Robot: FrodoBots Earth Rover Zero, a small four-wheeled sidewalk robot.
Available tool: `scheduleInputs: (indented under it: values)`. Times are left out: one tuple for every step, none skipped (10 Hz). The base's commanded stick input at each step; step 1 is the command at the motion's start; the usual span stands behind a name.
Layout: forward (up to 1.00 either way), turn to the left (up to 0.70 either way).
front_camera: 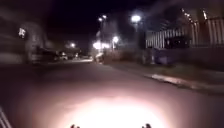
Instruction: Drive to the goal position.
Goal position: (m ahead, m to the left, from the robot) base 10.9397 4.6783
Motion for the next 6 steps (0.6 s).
scheduleInputs:
  values:
    - [0.70,0.00]
    - [0.70,0.00]
    - [0.70,0.00]
    - [0.70,0.00]
    - [0.70,0.00]
    - [0.70,0.00]
